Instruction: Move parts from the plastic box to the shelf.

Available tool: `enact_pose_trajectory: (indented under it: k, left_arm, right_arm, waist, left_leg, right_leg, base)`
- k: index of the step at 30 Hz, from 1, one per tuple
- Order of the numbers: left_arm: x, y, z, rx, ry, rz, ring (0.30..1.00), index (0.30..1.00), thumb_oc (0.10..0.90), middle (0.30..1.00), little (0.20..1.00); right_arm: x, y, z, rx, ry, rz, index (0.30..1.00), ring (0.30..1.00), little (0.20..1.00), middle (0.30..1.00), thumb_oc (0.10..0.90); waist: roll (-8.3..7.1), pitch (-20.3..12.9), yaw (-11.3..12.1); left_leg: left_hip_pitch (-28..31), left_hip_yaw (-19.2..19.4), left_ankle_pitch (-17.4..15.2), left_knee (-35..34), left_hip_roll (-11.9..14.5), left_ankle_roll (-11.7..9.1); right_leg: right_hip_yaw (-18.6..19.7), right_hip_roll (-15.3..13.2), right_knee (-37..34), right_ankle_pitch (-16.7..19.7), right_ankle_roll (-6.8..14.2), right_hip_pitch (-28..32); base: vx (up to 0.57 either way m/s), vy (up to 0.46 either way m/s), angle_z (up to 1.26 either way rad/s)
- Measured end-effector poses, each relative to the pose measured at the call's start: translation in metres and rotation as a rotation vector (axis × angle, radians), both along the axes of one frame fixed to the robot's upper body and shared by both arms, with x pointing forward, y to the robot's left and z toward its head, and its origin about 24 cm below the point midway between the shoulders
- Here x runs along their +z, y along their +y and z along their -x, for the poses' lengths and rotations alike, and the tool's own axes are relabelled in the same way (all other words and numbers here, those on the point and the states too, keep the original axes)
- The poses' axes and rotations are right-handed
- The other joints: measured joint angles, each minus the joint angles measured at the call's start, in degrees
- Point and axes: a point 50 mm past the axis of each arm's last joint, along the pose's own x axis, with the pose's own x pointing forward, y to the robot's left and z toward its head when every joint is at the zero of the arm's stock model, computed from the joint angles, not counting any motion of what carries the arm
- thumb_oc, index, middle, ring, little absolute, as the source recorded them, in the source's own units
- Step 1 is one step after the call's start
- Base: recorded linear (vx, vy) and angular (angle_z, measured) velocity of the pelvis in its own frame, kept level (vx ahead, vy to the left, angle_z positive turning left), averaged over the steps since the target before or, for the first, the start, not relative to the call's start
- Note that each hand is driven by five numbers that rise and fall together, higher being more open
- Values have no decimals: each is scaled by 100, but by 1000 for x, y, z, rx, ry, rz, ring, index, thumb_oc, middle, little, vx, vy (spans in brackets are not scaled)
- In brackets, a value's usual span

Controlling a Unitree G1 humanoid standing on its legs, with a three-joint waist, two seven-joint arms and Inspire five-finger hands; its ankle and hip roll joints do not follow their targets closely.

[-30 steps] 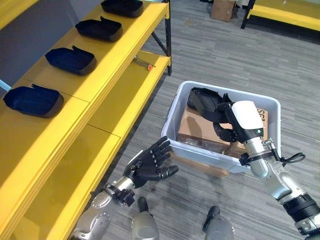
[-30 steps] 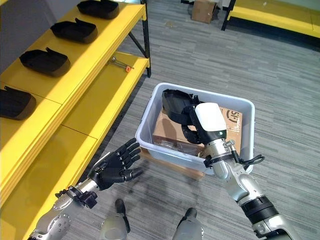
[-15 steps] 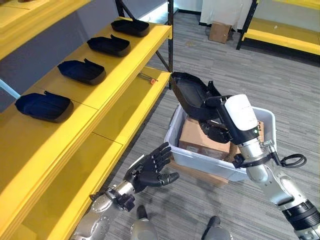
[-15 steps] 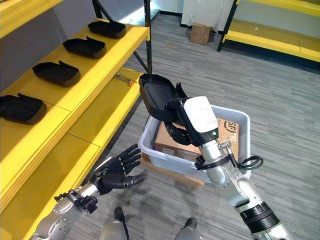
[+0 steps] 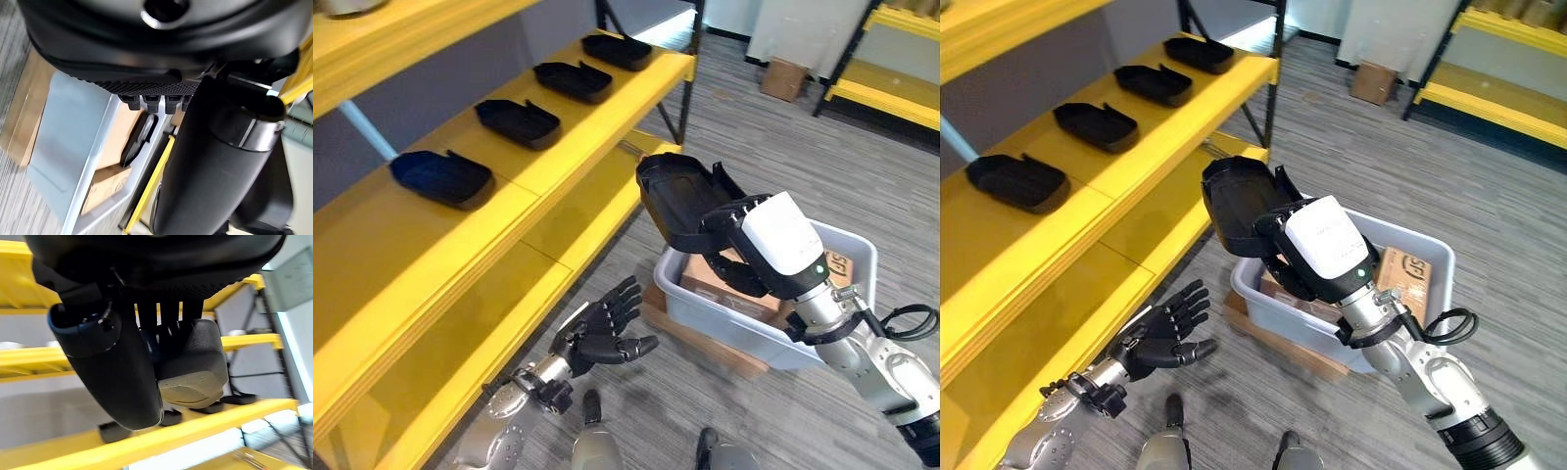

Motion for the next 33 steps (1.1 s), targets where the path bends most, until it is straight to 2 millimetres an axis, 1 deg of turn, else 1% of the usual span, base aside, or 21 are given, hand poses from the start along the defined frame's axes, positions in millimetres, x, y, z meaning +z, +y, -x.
enact_pose_trajectory:
  k: [3, 5, 6, 7, 8, 9, 11, 12, 13, 14, 15, 16, 17, 18, 19, 20, 21, 23, 24, 28, 33]
  left_arm:
    - [-4, 4, 2, 48, 21, -15, 1000, 1000, 900, 1000, 1000]
    - [-7, 4, 1, 49, 25, -28, 1000, 1000, 900, 1000, 1000]
    - [-6, 2, 0, 39, 19, -33, 1000, 1000, 900, 1000, 1000]
    - [-4, 0, 2, 22, 10, -24, 1000, 1000, 900, 1000, 1000]
    - [-5, 2, 5, 9, 14, -28, 1000, 1000, 900, 1000, 1000]
    - [-6, 6, 6, 3, 22, -44, 1000, 1000, 900, 1000, 1000]
    - [-10, 7, 8, 3, 48, -53, 1000, 1000, 900, 1000, 1000]
    - [-10, 4, 7, -10, 46, -48, 1000, 1000, 900, 1000, 1000]
    - [-9, 1, 7, -20, 42, -44, 1000, 1000, 900, 1000, 1000]
    - [-8, -4, 6, -36, 34, -36, 1000, 1000, 900, 1000, 1000]
    - [-5, -7, 4, -44, 21, -32, 1000, 1000, 900, 1000, 1000]
    - [-3, -7, 0, -44, 10, -35, 1000, 1000, 900, 1000, 1000]
    - [1, -7, -7, -34, -7, -41, 1000, 1000, 900, 1000, 1000]
    - [6, -3, -10, -21, -27, -50, 1000, 1000, 900, 1000, 1000]
    - [8, -1, -14, -12, -34, -64, 1000, 1000, 900, 1000, 1000]
    - [9, 0, -15, -9, -36, -66, 1000, 1000, 900, 1000, 1000]
    - [7, 0, -14, -11, -31, -66, 1000, 1000, 900, 1000, 1000]
    - [4, -5, -12, -37, -17, -63, 1000, 1000, 900, 1000, 1000]
    - [2, -7, -10, -48, -10, -60, 1000, 1000, 900, 1000, 1000]
    - [-2, 1, -5, -48, 16, -93, 1000, 1000, 900, 1000, 1000]
    - [-4, 21, 1, 7, 34, -144, 1000, 1000, 900, 1000, 1000]
  right_arm:
    - [-1, 3, 2, 32, 1, 2, 300, 300, 300, 300, 400]
    - [-3, 3, 2, 23, 9, -9, 300, 300, 300, 300, 400]
    - [-3, 2, 2, 14, 14, 0, 300, 300, 300, 300, 400]
    - [-3, 1, 2, 12, 18, 18, 300, 300, 300, 300, 400]
    - [-5, 2, 2, 8, 22, 16, 300, 300, 300, 300, 400]
    - [-7, 3, 2, 11, 21, 22, 300, 300, 300, 300, 400]
    - [-6, 5, 5, 36, 4, 40, 300, 300, 300, 300, 400]
    - [-4, 4, 5, 32, -1, 44, 300, 300, 300, 300, 400]
    - [-4, 3, 4, 26, -4, 46, 300, 300, 300, 300, 400]
    - [-2, 1, 3, 17, -8, 56, 300, 300, 300, 300, 400]
    - [0, 0, 2, 10, -15, 61, 300, 300, 300, 300, 400]
    - [-1, 0, 2, 7, -14, 57, 300, 300, 300, 300, 400]
    - [2, 2, 0, 17, -29, 79, 300, 300, 300, 300, 400]
    - [6, 6, -1, 36, -58, 89, 300, 300, 300, 300, 400]
    - [9, 6, -2, 42, -72, 94, 300, 300, 300, 300, 400]
    - [10, 6, -2, 38, -72, 90, 300, 300, 300, 300, 400]
    - [9, 7, -3, 33, -72, 74, 300, 300, 300, 300, 400]
    - [9, 9, -4, 22, -74, 53, 300, 300, 300, 300, 400]
    - [8, 9, -4, 20, -75, 54, 300, 300, 300, 300, 400]
    - [8, 13, -3, 31, -77, 22, 300, 300, 300, 300, 400]
    - [6, 17, -4, 34, -71, -7, 300, 300, 300, 300, 400]
  waist:
    - [122, -60, 47]
    - [173, -81, -107]
    - [180, -80, -204]
    - [276, -126, -267]
    - [260, -123, -244]
    - [40, -47, -274]
    - [-216, -59, -315]
    - [-244, -68, -445]
    - [-240, -79, -498]
    - [-186, -118, -522]
    - [-60, -190, -604]
    - [-89, -175, -642]
    - [-87, -185, -604]
    - [-107, -214, -589]
    - [-129, -218, -648]
    - [-163, -208, -569]
    - [-220, -188, -472]
    - [-215, -192, -528]
    - [-206, -195, -585]
    - [-268, -211, -462]
    - [-262, -212, -222]
  left_leg:
    - [-40, -123, 100, 36, -49, 228]
    - [-334, 184, 718, 157, -223, 703]
    - [-396, 427, 1187, 10, -332, 783]
    - [-279, 917, 756, -142, -249, 1092]
    - [-110, 1373, -34, -174, -180, 940]
    - [-114, 1799, -412, 81, -152, 863]
    - [-28, 1947, -610, 852, -43, 539]
    - [54, 2001, -780, 1231, 94, 320]
    - [161, 2011, -823, 1413, 128, 303]
    - [382, 2015, -713, 1531, 194, 430]
    - [471, 2036, -610, 1410, 139, 378]
    - [468, 2016, -564, 1301, 30, 457]
    - [428, 1974, -481, 1037, -41, 547]
    - [393, 1978, -344, 678, -98, 380]
    - [395, 1876, -273, 366, -162, 292]
    - [402, 1959, -409, 380, -151, 415]
    - [345, 2207, -646, 672, -40, 406]
    - [267, 2315, -842, 1114, 99, 274]
    - [232, 2287, -860, 1145, 39, 133]
    - [116, 2090, -983, 1075, -412, 277]
    - [23, 1813, -1030, 1196, -635, 423]
  right_leg:
    - [-100, -29, 224, -171, -17, 16]
    - [-244, 9, 161, -229, -93, 169]
    - [-254, 66, 61, -279, -202, 223]
    - [-511, 7, 39, -319, -317, 320]
    - [-675, -46, 88, -326, -356, 400]
    - [-826, -242, 84, -330, -362, 466]
    - [-960, -592, -26, -243, -283, 597]
    - [-1142, -718, -145, -184, -213, 740]
    - [-1194, -763, -158, -163, -172, 807]
    - [-1251, -814, -135, -145, -138, 834]
    - [-1269, -795, -33, -163, -58, 800]
    - [-1224, -891, 174, -151, -70, 692]
    - [-1011, -1006, 838, -295, -145, 121]
    - [-835, -705, 275, -329, -149, -6]
    - [-881, -685, 38, 59, -99, 49]
    - [-935, -742, 39, 80, -122, 43]
    - [-985, -806, 47, 95, -101, 82]
    - [-1191, -929, 36, 103, -23, 234]
    - [-1255, -978, 43, 58, 29, 315]
    - [-1411, -1229, -222, 208, -3, 544]
    - [-1455, -1275, -604, 465, 114, 891]
  base:
    - [-112, -73, 39]
    - [-209, -20, 121]
    - [-187, 56, 153]
    - [-159, 77, 127]
    - [-145, 115, 97]
    - [-122, 107, 61]
    - [-131, 112, 59]
    - [-107, 114, 68]
    - [-78, 125, 67]
    - [-103, 226, 57]
    - [-87, 225, 64]
    - [-78, 263, 61]
    - [-56, 239, 63]
    - [-59, 275, 91]
    - [-37, 258, 81]
    - [9, 305, 67]
    - [32, 310, 39]
    - [33, 259, 57]
    - [66, 398, 59]
    - [80, 401, 48]
    - [63, 261, 35]
